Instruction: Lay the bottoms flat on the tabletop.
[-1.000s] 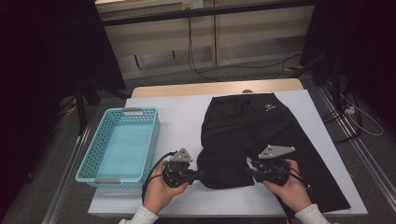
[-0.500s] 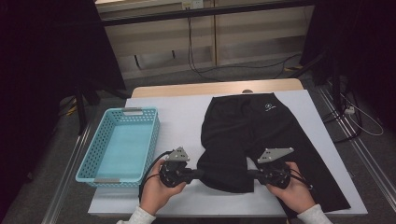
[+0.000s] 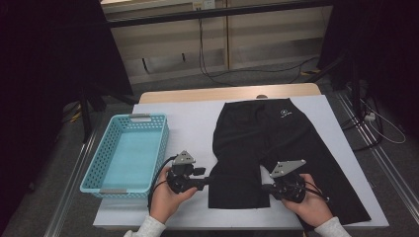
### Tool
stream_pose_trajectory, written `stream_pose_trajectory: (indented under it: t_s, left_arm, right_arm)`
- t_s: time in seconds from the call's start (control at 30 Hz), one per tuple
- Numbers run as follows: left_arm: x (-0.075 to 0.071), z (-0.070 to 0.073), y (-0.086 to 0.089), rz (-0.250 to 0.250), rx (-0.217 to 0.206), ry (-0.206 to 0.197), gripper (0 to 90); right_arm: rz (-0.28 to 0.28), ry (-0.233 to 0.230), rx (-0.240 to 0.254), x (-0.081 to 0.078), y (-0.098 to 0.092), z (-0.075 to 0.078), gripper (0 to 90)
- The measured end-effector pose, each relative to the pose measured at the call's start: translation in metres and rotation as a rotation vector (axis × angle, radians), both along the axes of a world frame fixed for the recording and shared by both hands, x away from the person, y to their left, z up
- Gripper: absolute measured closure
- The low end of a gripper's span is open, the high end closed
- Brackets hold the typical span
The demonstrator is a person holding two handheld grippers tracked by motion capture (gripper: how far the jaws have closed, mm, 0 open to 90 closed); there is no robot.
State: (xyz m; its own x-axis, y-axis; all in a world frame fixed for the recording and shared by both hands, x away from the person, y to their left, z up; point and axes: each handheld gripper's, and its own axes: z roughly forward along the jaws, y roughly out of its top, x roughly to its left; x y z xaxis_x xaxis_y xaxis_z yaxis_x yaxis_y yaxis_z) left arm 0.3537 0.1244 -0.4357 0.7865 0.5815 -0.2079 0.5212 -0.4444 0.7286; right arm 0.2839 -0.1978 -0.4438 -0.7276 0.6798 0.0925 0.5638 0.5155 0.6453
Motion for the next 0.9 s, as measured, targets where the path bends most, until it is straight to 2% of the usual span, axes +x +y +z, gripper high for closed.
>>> stream_pose_trajectory:
  t_s: [0.1, 0.23, 0.37, 0.47, 0.53, 0.6, 0.63, 0.67, 0.83, 0.9]
  left_arm:
    - [0.008, -0.006, -0.005, 0.025, 0.029, 0.001, 49.1]
    - [0.02, -0.015, -0.009, 0.056, 0.05, -0.026, 48.5]
    - [0.027, -0.021, -0.012, 0.044, 0.044, -0.034, 48.9]
    - [0.027, -0.021, -0.013, 0.029, 0.059, -0.05, 50.5]
    - [0.026, -0.022, -0.015, 0.031, 0.035, -0.031, 54.2]
    - [0.025, -0.022, -0.016, 0.023, 0.025, -0.014, 60.4]
    - [0.025, -0.021, -0.016, 0.013, 0.035, -0.006, 63.0]
    - [0.024, -0.021, -0.017, 0.013, 0.033, 0.003, 70.1]
    - [0.024, -0.022, -0.017, 0.01, 0.009, 0.068, 87.8]
    - [0.023, -0.021, -0.018, 0.02, 0.017, 0.065, 89.0]
  right_arm:
    - [0.003, -0.005, -0.006, 0.0, 0.002, -0.001, 89.3]
    - [0.001, -0.009, -0.003, -0.001, 0.002, -0.001, 87.3]
    - [-0.052, -0.064, 0.009, 0.001, -0.001, 0.0, 71.9]
    - [-0.096, -0.101, 0.035, 0.003, -0.005, 0.003, 58.5]
    - [-0.131, -0.134, 0.049, 0.004, -0.007, 0.004, 53.7]
    - [-0.162, -0.148, 0.061, 0.006, -0.008, 0.005, 47.4]
    - [-0.172, -0.153, 0.063, 0.007, -0.008, 0.005, 47.2]
    - [-0.179, -0.16, 0.062, 0.008, -0.008, 0.005, 47.2]
    - [-0.205, -0.177, 0.058, 0.011, -0.006, 0.005, 47.3]
    - [-0.212, -0.171, 0.066, 0.012, -0.006, 0.004, 48.0]
